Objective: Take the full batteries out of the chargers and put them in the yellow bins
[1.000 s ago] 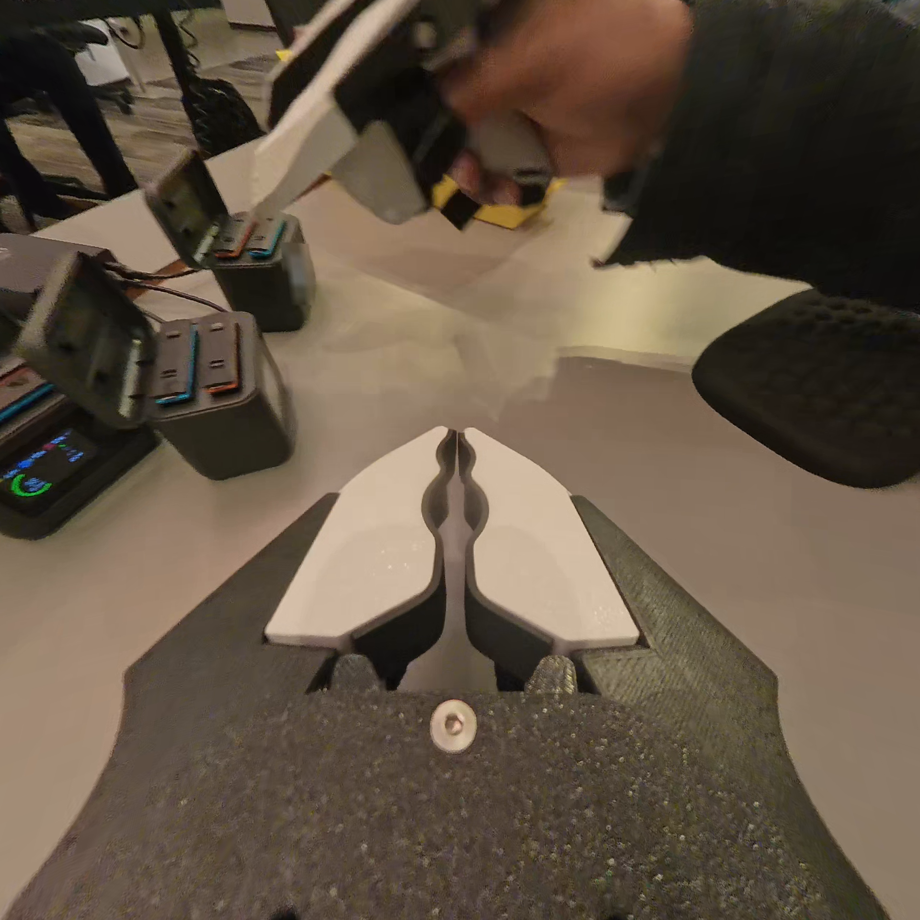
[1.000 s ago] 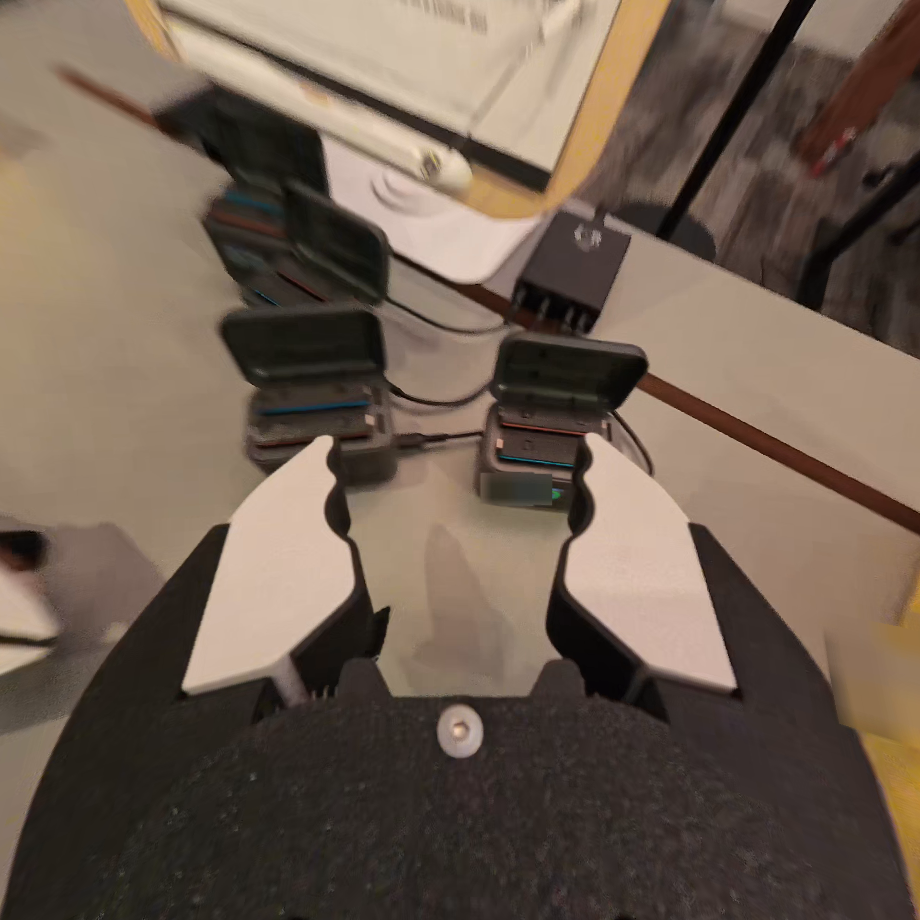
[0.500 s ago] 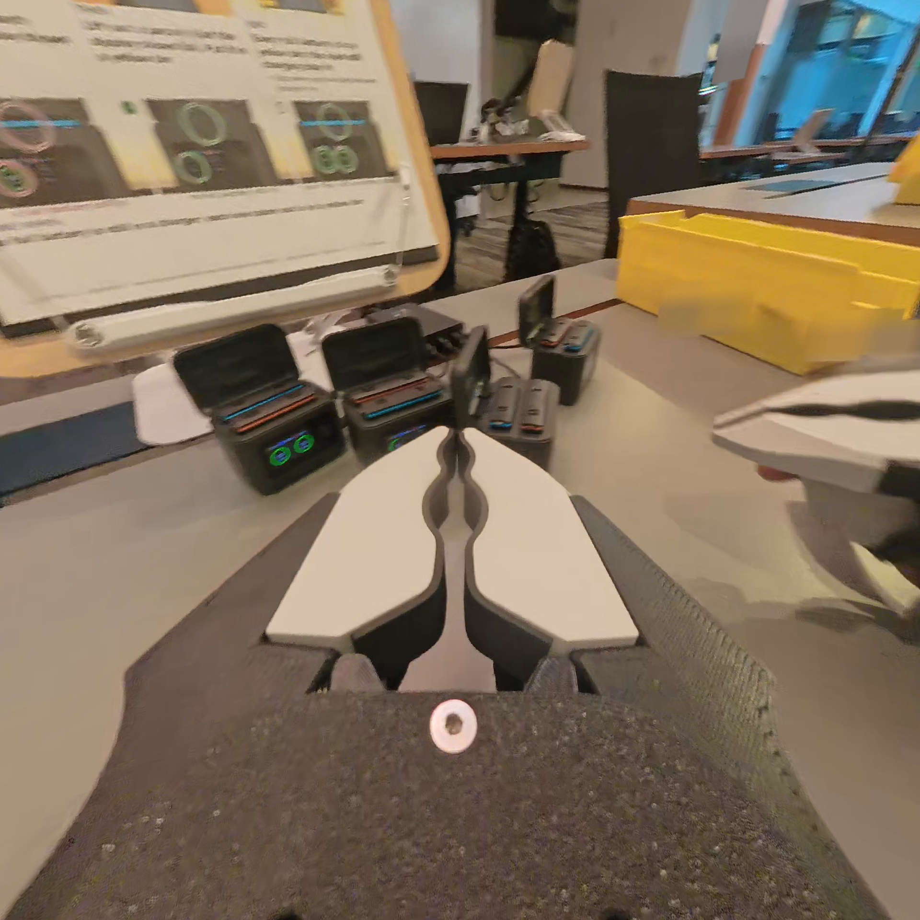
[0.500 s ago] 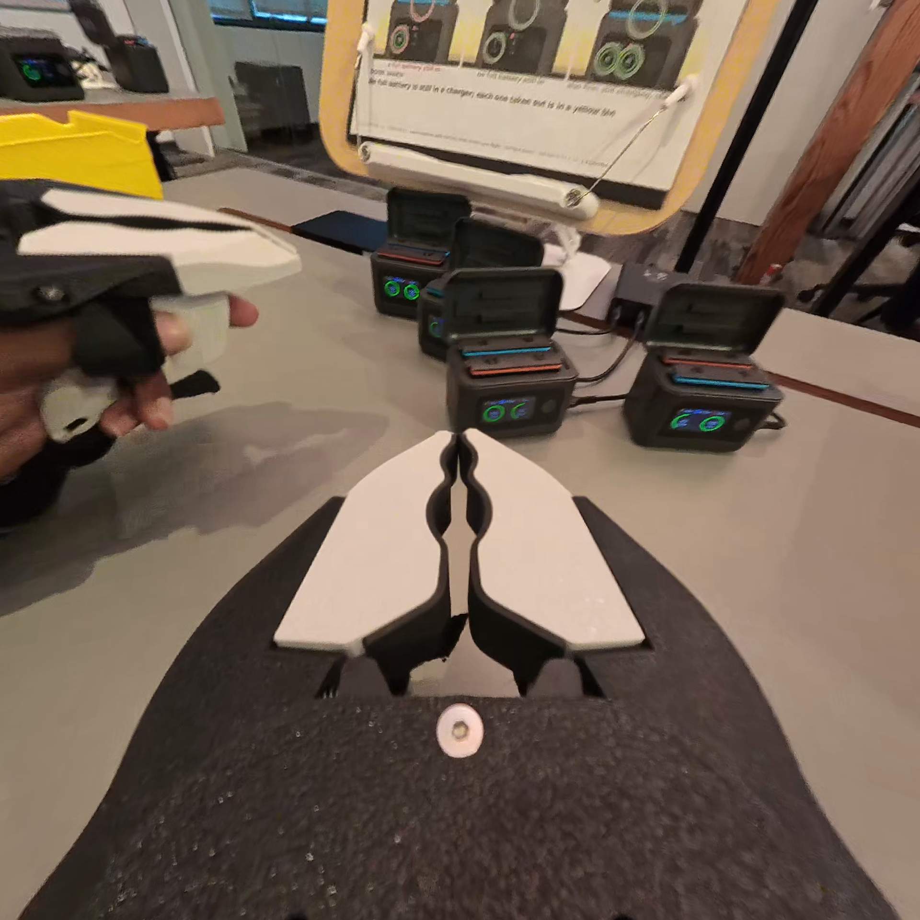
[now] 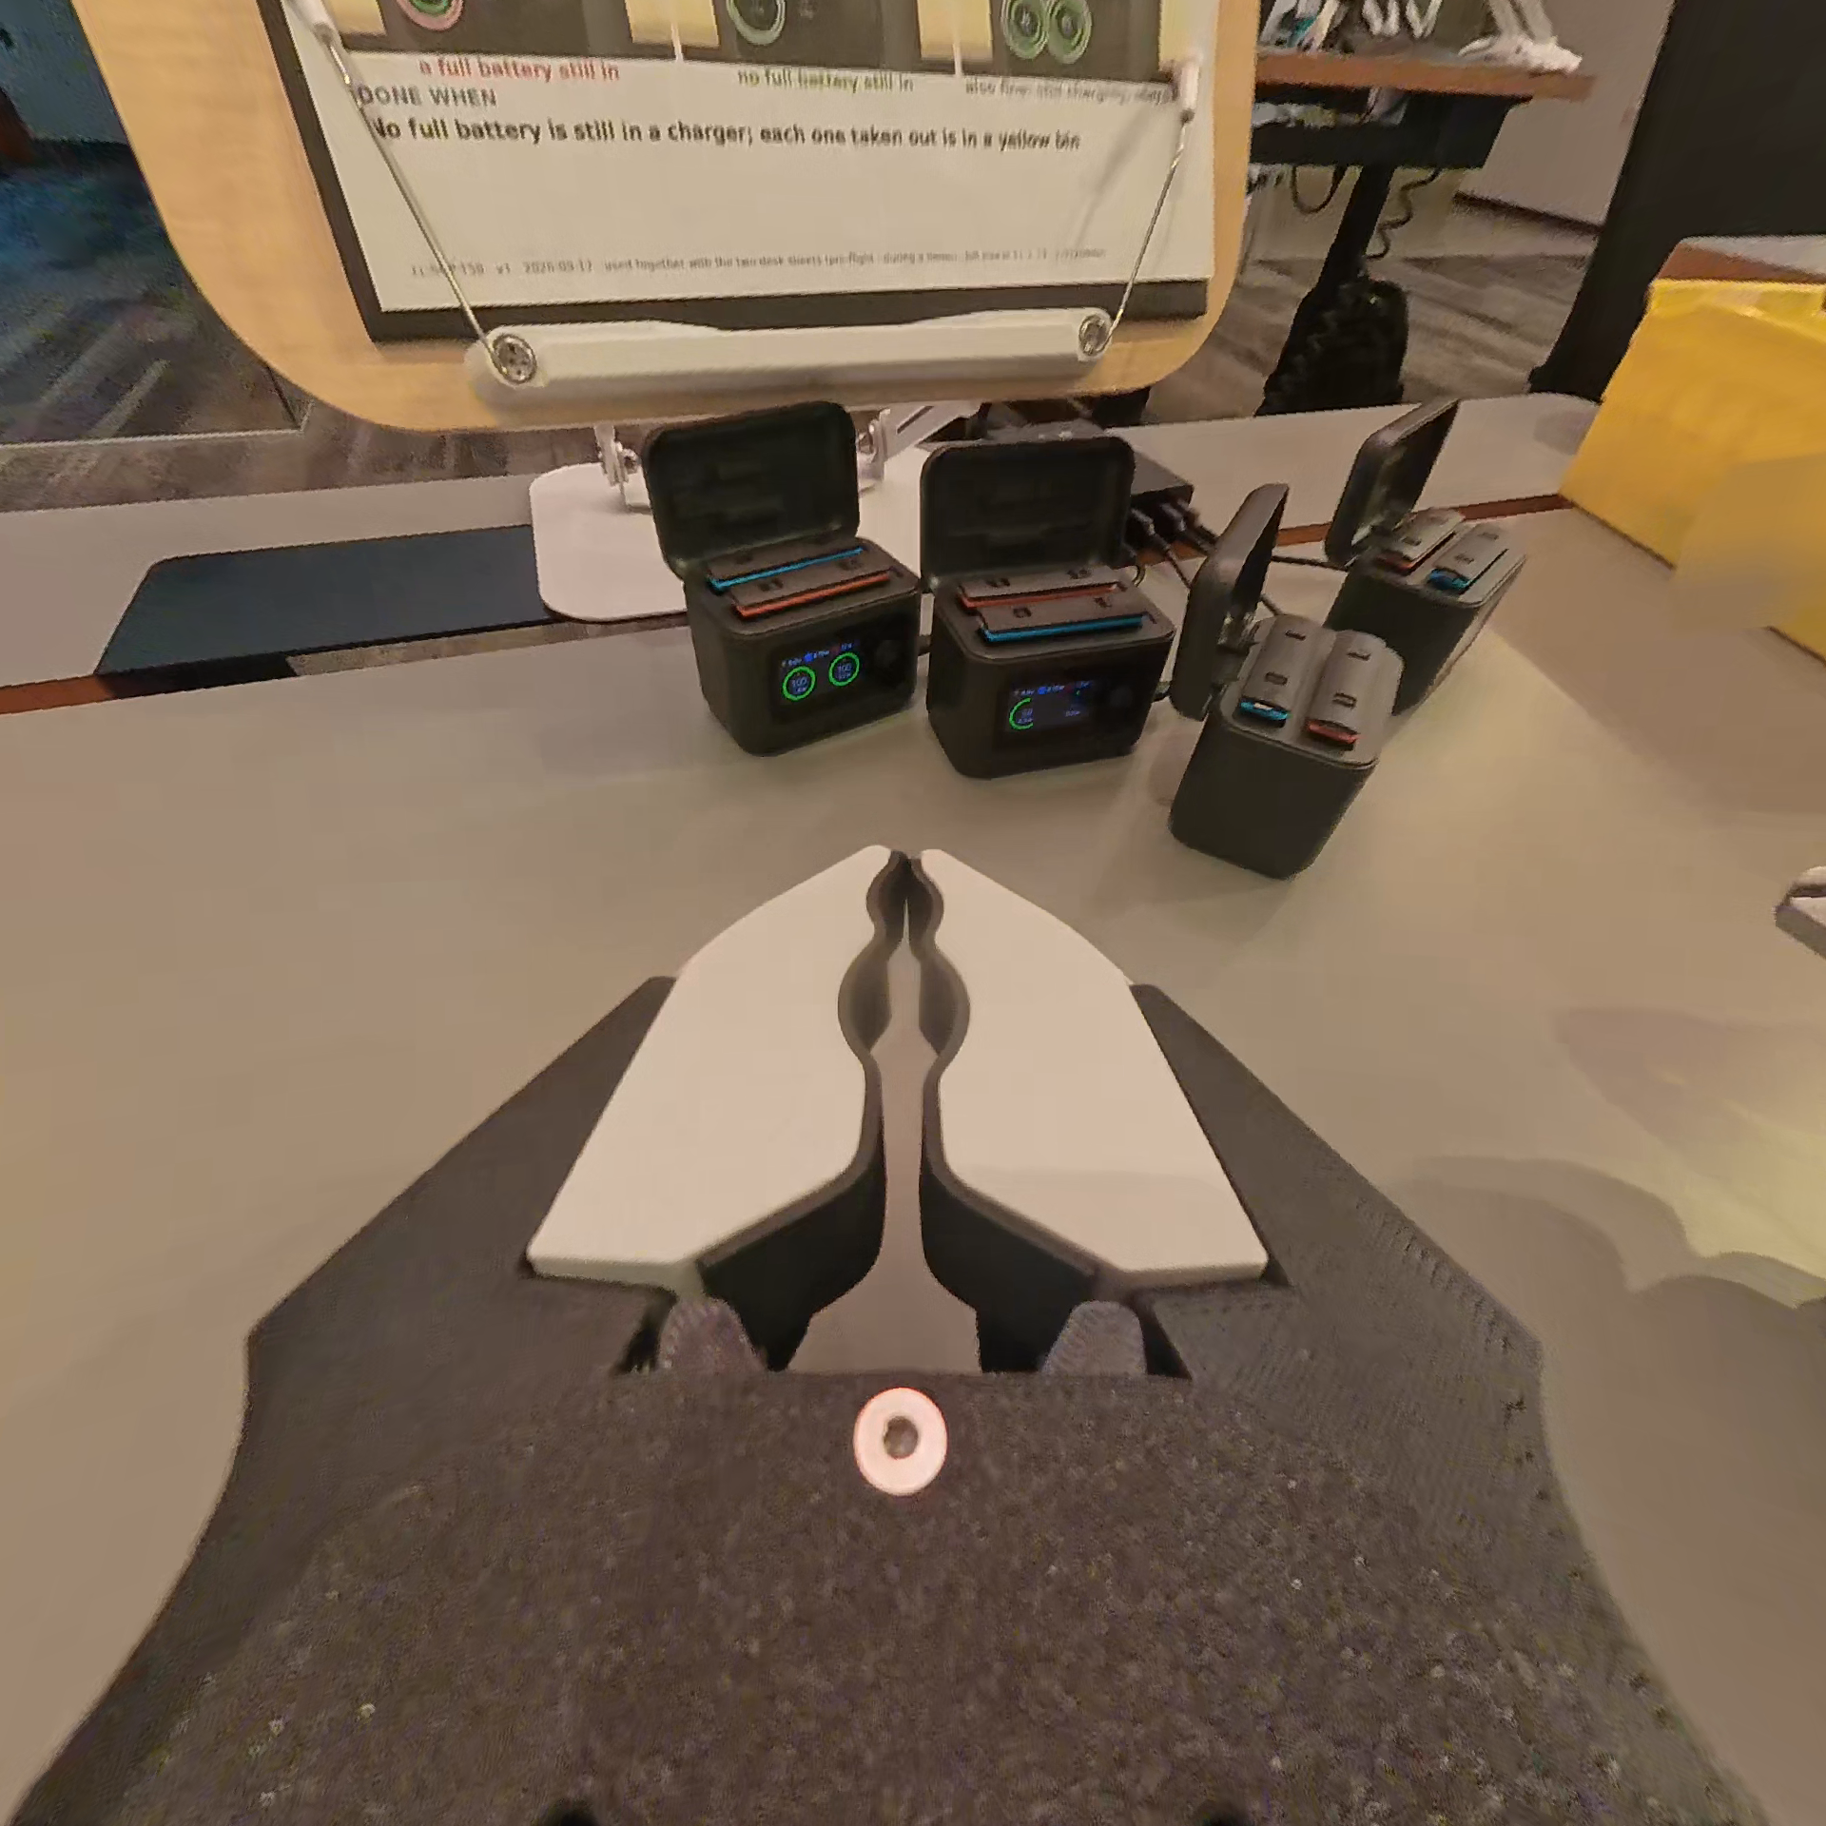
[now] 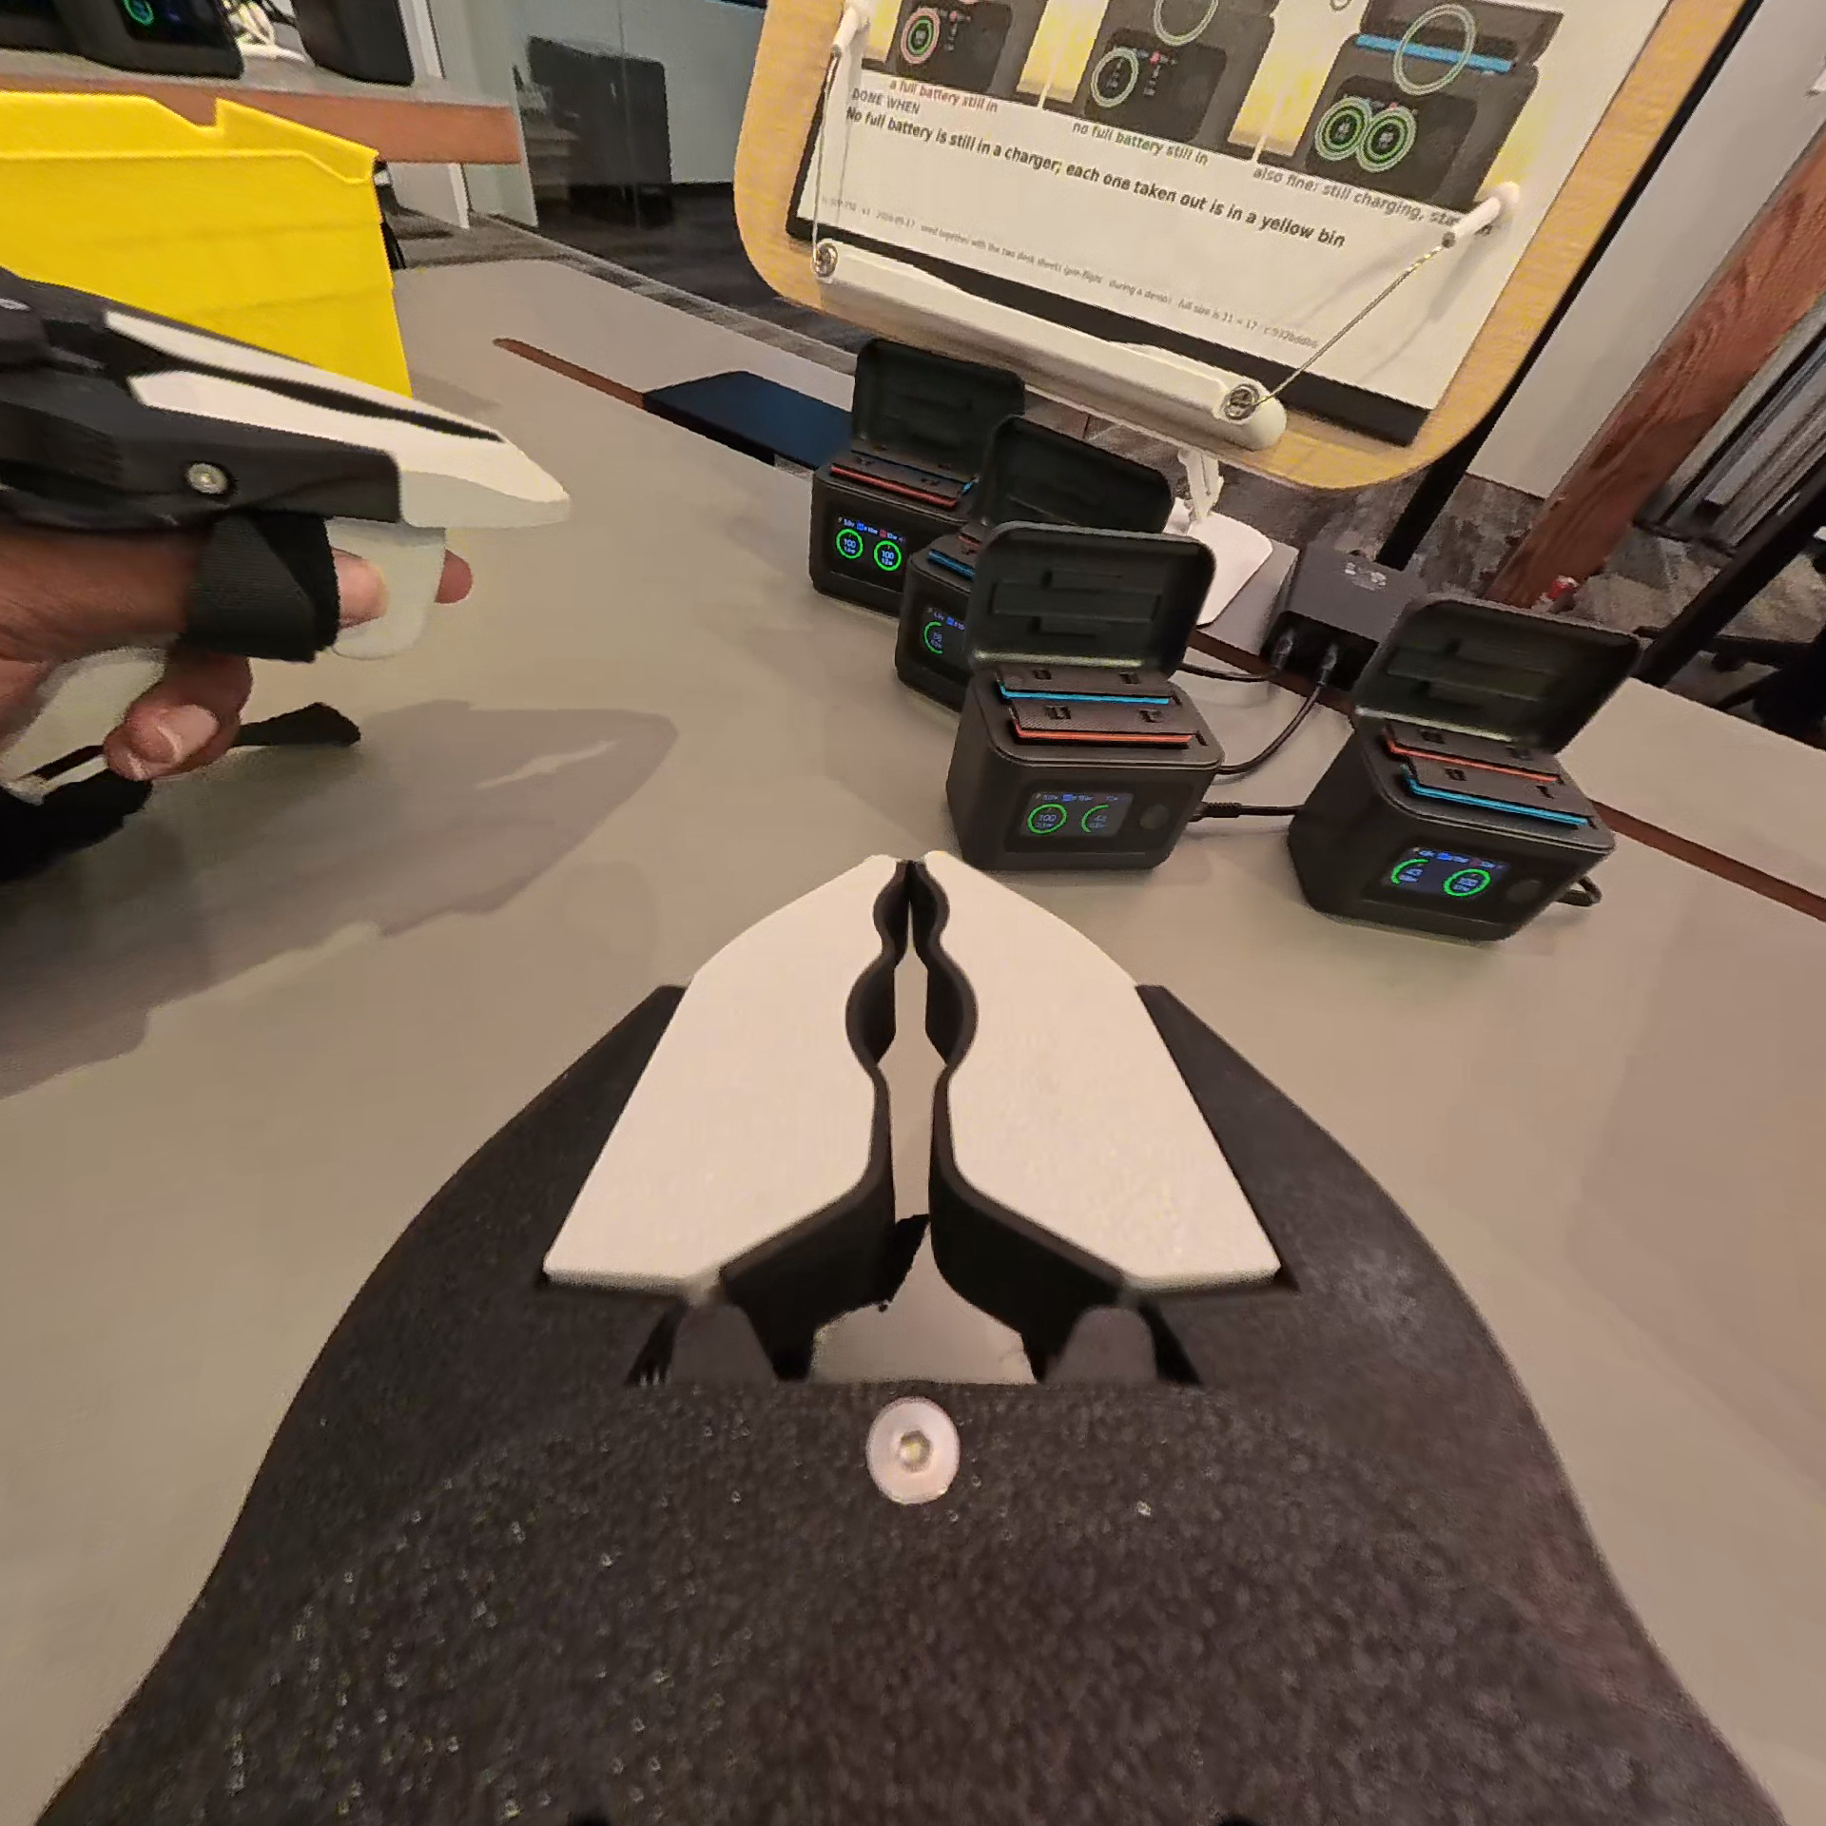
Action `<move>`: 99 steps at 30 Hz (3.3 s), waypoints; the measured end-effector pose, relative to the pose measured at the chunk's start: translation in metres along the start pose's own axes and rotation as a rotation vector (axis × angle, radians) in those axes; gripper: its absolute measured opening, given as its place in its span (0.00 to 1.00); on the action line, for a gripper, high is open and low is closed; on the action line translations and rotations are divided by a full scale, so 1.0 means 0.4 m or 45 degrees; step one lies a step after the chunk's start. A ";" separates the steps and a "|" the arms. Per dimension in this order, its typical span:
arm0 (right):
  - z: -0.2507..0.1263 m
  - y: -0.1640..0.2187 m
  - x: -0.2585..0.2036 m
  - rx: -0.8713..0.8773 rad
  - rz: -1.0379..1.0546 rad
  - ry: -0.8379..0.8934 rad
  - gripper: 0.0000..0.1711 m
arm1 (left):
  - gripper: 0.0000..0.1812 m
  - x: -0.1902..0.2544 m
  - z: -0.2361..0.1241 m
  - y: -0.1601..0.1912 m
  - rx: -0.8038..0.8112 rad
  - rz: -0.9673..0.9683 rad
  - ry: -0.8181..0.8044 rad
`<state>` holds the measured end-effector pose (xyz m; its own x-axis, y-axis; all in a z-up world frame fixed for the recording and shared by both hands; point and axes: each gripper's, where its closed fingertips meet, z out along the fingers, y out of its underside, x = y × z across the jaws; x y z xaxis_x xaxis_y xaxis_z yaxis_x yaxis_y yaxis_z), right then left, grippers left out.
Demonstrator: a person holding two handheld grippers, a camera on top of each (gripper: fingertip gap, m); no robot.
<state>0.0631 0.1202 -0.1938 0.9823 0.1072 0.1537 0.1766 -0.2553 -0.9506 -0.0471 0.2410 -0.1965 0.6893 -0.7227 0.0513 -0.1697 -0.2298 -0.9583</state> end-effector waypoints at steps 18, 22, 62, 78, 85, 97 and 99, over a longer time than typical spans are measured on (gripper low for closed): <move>0.010 0.023 -0.029 -0.060 -0.036 -0.041 0.00 | 0.00 -0.004 0.032 0.034 -0.107 0.181 -0.236; 0.011 0.023 -0.028 -0.060 -0.037 -0.037 0.00 | 0.00 0.006 0.048 0.026 -0.099 0.210 -0.266; 0.000 -0.004 -0.019 0.015 -0.063 -0.059 0.00 | 0.37 -0.150 0.291 -0.009 -0.255 0.128 0.413; 0.002 0.000 -0.009 0.007 -0.043 -0.072 0.00 | 0.36 -0.102 0.401 0.026 -0.450 0.327 0.879; 0.007 0.012 -0.006 -0.025 -0.026 -0.083 0.00 | 0.33 -0.100 0.385 0.040 -0.458 0.422 0.879; 0.010 0.024 -0.017 -0.053 -0.049 -0.104 0.01 | 0.32 -0.096 0.249 0.084 -0.459 0.422 0.771; 0.010 0.023 -0.016 -0.051 -0.049 -0.102 0.01 | 0.32 -0.086 0.231 0.090 -0.462 0.406 0.739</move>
<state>0.0582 0.1209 -0.2048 0.9669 0.1939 0.1659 0.2178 -0.2880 -0.9326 -0.0119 0.3178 -0.2585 0.1033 -0.9944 0.0230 -0.5892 -0.0798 -0.8040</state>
